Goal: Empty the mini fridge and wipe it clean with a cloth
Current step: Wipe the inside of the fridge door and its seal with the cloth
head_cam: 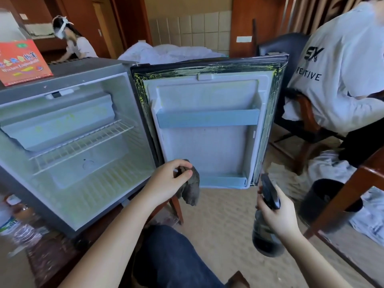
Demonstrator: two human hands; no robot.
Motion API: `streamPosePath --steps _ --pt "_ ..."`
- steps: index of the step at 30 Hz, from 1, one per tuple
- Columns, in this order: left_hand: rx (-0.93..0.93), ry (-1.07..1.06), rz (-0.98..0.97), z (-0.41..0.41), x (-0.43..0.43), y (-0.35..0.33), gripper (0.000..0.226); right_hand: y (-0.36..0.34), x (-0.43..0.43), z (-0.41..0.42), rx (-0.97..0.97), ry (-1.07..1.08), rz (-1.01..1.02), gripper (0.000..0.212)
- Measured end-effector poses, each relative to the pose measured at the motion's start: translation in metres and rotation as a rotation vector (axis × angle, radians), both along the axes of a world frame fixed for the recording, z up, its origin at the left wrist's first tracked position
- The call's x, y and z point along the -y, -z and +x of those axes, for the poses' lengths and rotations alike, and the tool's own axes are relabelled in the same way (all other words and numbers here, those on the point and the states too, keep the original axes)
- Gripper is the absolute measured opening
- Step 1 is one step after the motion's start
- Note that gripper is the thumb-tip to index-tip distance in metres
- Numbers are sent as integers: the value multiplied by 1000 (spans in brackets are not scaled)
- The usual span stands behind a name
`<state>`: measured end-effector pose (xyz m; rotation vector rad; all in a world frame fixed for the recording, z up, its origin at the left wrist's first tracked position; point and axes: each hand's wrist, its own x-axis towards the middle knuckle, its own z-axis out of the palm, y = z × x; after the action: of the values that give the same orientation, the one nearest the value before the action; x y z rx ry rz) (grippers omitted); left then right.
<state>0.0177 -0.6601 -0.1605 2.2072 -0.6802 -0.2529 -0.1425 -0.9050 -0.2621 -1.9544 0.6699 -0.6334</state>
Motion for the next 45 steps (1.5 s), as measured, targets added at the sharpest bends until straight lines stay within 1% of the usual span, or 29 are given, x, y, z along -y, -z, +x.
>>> streamPosePath --steps 2,4,7,12,15,18,21,23,25,27,28,30,32,33,35,38,40,42,45 --pt "-18 0 24 -2 -2 8 19 22 0 -7 -63 28 59 12" --pt "-21 -3 48 -2 -4 15 19 36 -1 -11 -79 83 99 14" --pt "4 -21 99 -3 -10 20 22 40 -3 -14 -90 112 65 13" --pt "30 -85 115 -1 -35 26 21 40 -18 -9 -153 16 -77 15" --pt "67 -157 133 3 -60 29 14 35 -43 9 -167 -147 -160 16" --pt "129 -254 145 8 -89 29 14 10 -84 47 -60 -324 -163 17" --pt "174 -347 163 11 -119 26 15 -23 -129 90 66 -444 -53 21" --pt "190 -393 162 14 -137 25 16 -37 -151 113 146 -501 5 18" --pt "192 -430 163 16 -151 25 15 -42 -163 130 178 -517 15 13" --pt "197 -451 162 17 -160 25 15 -37 -165 138 158 -505 -25 27" --pt "199 -454 159 18 -162 27 15 -33 -165 138 134 -489 -46 30" --pt "194 -449 151 19 -164 32 15 -22 -161 129 81 -464 -64 25" --pt "176 -433 142 21 -161 39 14 -2 -153 113 20 -490 -60 14" --pt "162 -424 133 22 -157 44 14 11 -148 104 -24 -510 -69 14" --pt "136 -394 112 22 -148 51 15 40 -136 84 -117 -550 -115 22" --pt "110 -332 92 19 -125 58 16 74 -121 57 -219 -535 -121 20" --pt "101 -286 75 14 -108 63 16 82 -113 44 -247 -479 -118 16" --pt "91 -238 65 10 -91 68 16 86 -104 34 -238 -385 -101 23" --pt "87 -165 93 4 -69 73 17 88 -85 19 -224 -236 -62 25"
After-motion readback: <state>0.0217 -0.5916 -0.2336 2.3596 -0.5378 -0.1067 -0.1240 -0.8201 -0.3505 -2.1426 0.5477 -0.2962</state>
